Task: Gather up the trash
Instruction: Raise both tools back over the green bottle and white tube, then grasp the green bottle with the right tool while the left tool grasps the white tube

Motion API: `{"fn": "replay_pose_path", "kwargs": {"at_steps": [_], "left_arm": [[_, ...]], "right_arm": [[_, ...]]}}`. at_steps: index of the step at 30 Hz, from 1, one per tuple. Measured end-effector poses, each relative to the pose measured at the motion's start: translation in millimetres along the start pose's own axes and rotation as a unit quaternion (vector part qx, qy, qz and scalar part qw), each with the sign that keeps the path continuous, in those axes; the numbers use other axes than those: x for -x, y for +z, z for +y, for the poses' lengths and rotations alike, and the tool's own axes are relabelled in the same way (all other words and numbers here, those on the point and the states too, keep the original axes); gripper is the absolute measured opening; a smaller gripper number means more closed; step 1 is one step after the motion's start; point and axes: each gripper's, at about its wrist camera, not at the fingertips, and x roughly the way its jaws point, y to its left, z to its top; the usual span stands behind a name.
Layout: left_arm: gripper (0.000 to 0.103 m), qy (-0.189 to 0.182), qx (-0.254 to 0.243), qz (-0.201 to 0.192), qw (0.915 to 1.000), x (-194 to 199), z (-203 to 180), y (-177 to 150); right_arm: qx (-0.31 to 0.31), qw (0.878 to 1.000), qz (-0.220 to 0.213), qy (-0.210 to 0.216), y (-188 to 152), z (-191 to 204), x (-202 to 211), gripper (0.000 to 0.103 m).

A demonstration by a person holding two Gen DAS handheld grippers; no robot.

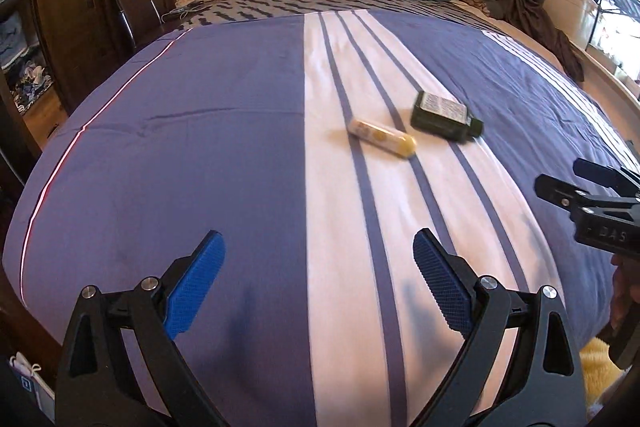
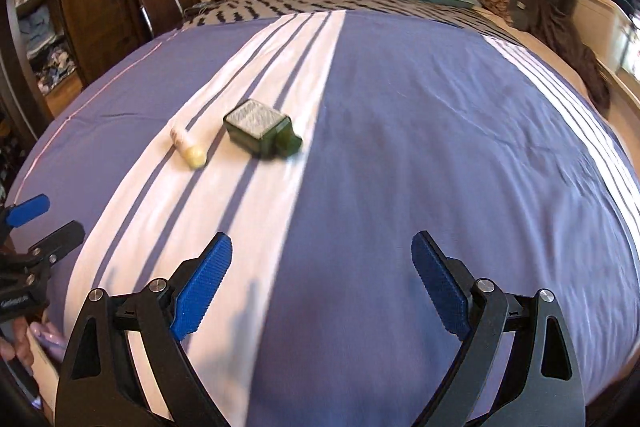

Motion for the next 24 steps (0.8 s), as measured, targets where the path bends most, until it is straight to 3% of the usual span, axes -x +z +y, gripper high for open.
{"fn": "replay_pose_path", "kwargs": {"at_steps": [7,15,16,17,20,24], "left_arm": [[0.09,-0.001,0.008,0.008,0.9999,-26.7,12.4,22.5],[0.09,-0.003,0.011,0.006,0.9999,-42.6,15.3,39.7],[0.09,-0.004,0.01,0.005,0.9999,-43.9,13.2,41.7],[0.09,-0.005,0.008,0.005,0.9999,-45.7,10.8,44.9],[0.09,-0.014,0.006,0.004,0.9999,-52.6,-0.5,52.3],[0.09,-0.028,0.0,0.011,0.9995,-67.0,-20.5,59.3]], "right_arm": [[0.023,0.999,0.031,0.017,48.5,20.9,-69.7,0.09],[0.057,0.997,0.043,0.006,78.0,41.7,-103.7,0.09],[0.059,0.997,0.044,0.007,79.2,42.8,-106.2,0.088],[0.061,0.997,0.046,0.014,81.1,44.1,-109.4,0.072],[0.049,0.997,0.046,0.029,82.5,38.8,-109.5,0.043],[0.042,0.998,0.044,0.02,77.8,23.7,-101.7,0.043]]}}
